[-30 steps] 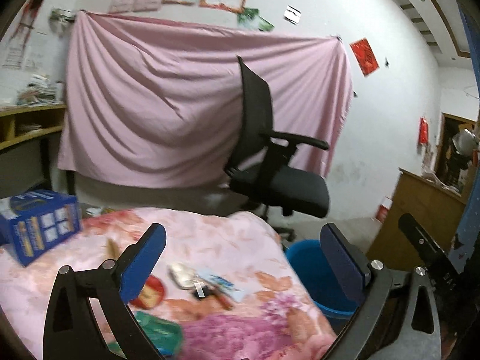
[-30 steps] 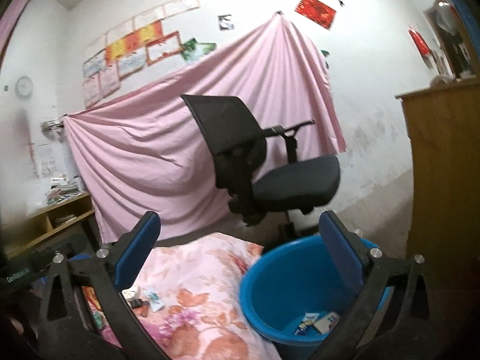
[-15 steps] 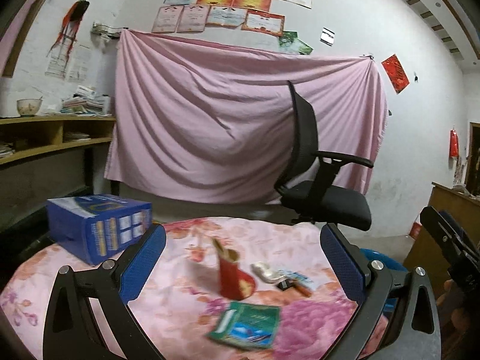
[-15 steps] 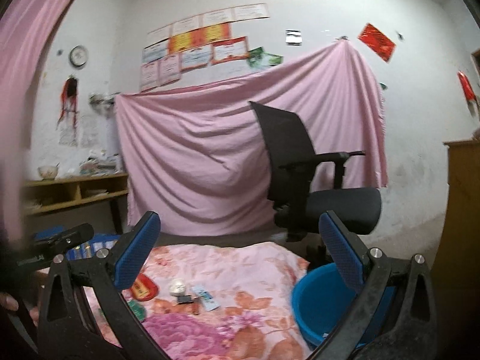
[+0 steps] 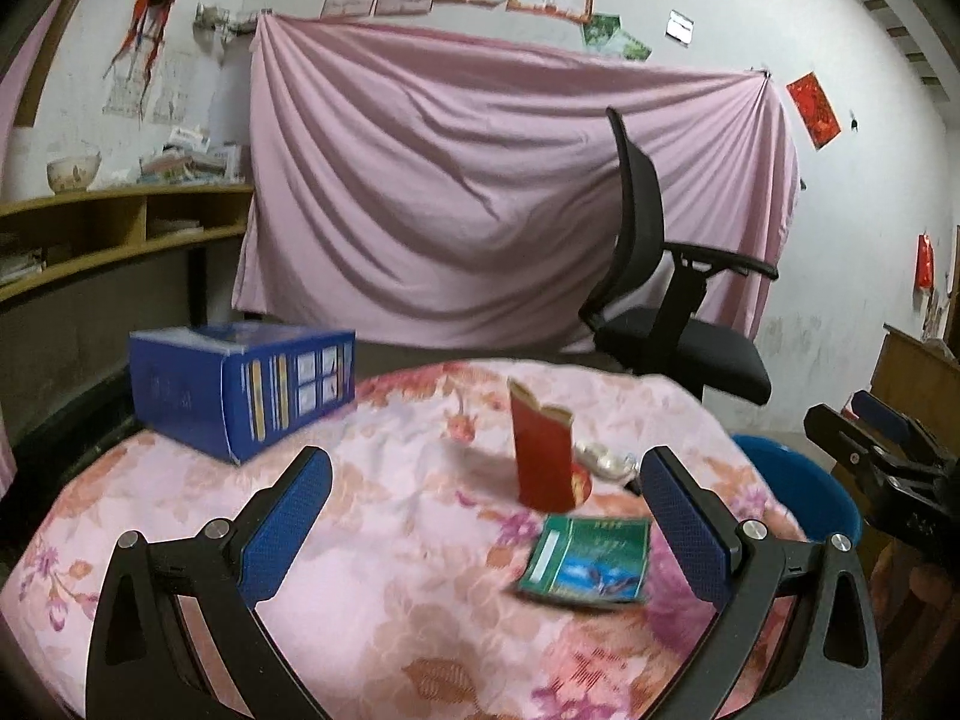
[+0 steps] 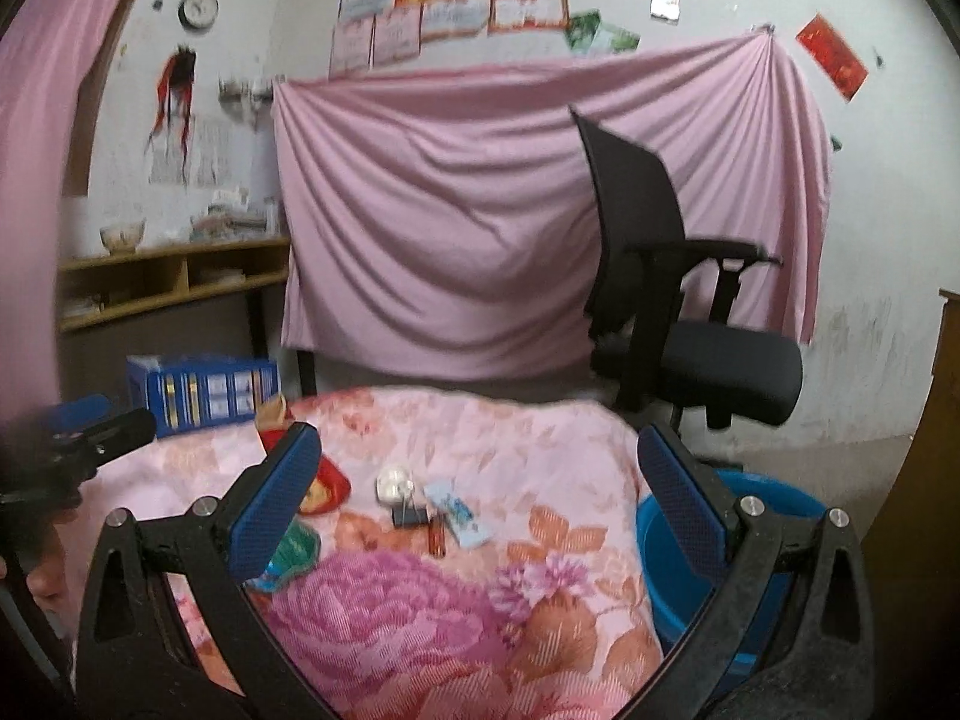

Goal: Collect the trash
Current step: 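Bring both tools back over the table, then grasp the green cigarette pack with the left tool while the right tool grasps the orange battery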

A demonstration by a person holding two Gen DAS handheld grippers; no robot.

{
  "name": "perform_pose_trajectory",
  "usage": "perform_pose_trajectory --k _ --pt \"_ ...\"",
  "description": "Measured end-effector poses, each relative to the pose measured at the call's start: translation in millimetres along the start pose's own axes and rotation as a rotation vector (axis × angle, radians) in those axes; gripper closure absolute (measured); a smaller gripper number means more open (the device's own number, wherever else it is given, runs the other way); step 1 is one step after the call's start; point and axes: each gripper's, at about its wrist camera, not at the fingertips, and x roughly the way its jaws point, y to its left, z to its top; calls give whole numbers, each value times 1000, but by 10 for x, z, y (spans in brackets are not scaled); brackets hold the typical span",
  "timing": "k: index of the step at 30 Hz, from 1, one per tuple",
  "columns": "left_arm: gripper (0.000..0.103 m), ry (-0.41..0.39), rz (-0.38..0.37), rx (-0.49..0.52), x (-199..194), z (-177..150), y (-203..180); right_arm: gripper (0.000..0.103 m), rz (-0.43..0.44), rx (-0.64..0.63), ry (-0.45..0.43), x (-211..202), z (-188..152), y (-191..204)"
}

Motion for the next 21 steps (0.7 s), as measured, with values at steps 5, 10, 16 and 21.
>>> perform_pose_trajectory --k 5,10,16,21 --pt "2 83 -29 2 100 -70 24 0 11 22 118 176 -74 -89" --pt "2 196 -77 22 271 -147 -51 0 32 74 209 335 -140 -185" --pt "2 338 -161 41 508 -229 -148 9 53 123 291 477 -189 -252" --pt "2 400 -198 96 655 -235 -298 12 51 138 329 548 -216 -284"
